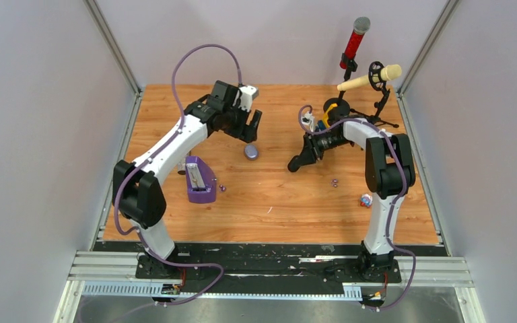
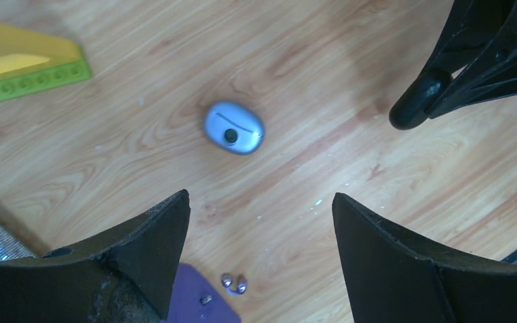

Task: Insert the wireless bluetooth earbuds into the charging case
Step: Place the charging case at the center of the board.

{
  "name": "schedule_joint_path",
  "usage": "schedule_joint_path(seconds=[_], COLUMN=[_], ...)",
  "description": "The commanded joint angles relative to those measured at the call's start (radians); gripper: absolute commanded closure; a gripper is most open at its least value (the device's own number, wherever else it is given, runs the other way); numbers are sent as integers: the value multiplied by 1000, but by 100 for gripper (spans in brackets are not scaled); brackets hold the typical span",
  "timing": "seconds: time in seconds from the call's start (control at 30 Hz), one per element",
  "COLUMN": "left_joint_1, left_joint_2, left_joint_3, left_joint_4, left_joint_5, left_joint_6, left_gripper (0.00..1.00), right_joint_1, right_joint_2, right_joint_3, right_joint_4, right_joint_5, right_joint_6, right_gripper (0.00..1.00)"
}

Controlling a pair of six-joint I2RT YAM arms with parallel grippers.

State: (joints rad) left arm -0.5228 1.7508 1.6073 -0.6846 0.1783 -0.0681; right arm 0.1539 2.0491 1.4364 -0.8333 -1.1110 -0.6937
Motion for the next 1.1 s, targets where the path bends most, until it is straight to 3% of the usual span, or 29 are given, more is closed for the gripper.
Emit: schedule_joint_path(seconds=[0.0,0.37,0.63,0.83,1.07], left_joint_1=[49,69,70,70,70], left_joint_2=[-82,-183,-196,-210,-216], left_joint_3=[-35,-131,-151,-166,-168], left_joint_4=[20,38,31,38,40], left_joint_5=[-13,-41,-40,-29,-25], left_joint_6=[26,85,106,103,107], left_gripper=[14,14,13,13,13], right_joint_1=[53,99,100,100,105], right_joint_2=[35,38,34,10,-70], right_joint_3=[46,9,5,-16,-46], right_joint_4=[75,195,216,214,214], right_joint_5=[140,298,447,517,622], right_joint_6=[149,331,401,430,404], right_gripper=[78,77,58,52,32])
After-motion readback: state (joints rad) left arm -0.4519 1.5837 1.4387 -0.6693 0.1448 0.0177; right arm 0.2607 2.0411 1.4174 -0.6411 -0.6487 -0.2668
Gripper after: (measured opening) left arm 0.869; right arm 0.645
